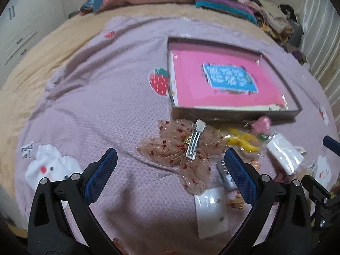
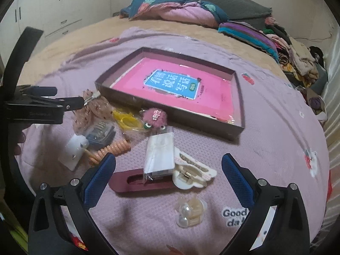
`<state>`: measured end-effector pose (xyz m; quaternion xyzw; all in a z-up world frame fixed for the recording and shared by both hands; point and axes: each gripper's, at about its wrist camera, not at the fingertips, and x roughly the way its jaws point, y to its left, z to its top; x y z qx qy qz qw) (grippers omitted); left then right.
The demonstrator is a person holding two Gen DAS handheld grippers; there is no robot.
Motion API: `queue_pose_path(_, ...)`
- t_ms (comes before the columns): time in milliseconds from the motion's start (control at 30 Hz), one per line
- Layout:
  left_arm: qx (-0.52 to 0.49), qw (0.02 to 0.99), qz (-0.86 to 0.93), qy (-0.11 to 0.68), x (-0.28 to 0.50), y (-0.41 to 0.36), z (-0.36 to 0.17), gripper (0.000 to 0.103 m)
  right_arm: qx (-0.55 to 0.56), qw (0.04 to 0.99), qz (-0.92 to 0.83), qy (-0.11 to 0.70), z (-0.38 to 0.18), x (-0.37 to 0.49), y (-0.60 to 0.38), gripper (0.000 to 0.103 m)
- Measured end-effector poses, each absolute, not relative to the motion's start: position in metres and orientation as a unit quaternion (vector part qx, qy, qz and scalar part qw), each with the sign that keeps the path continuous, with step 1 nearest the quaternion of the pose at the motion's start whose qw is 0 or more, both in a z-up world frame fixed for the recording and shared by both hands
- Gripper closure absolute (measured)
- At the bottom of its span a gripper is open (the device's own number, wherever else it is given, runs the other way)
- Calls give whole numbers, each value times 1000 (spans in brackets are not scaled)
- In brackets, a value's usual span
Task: Organize jewelry
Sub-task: 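Grasp the red-dotted sheer bow clip with the left tool while the right tool grasps the clear plastic packet, then carry the bow clip with the left tool into the pink tray while the right tool drops the packet there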
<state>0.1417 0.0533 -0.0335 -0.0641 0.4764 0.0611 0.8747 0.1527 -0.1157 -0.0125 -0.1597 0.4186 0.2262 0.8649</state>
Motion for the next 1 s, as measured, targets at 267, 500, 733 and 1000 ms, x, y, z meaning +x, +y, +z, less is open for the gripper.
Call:
queue_pose_path(267, -55, 862, 51, 501, 160, 58, -54, 8, -206, 846, 225, 438, -41, 174, -95, 17)
queue_pose_path(500, -58, 861, 12, 506, 172, 57, -63, 11, -233, 831, 228, 451, -59, 188, -84, 44)
queue_pose_path(733, -52, 856, -3, 514, 174, 53, -65, 46, -199, 836, 237, 453, -52, 191, -98, 68)
queue_pose_path(1000, -55, 865, -16, 498, 160, 48, -48, 78, -124, 848, 245, 453, -35, 185, -125, 68)
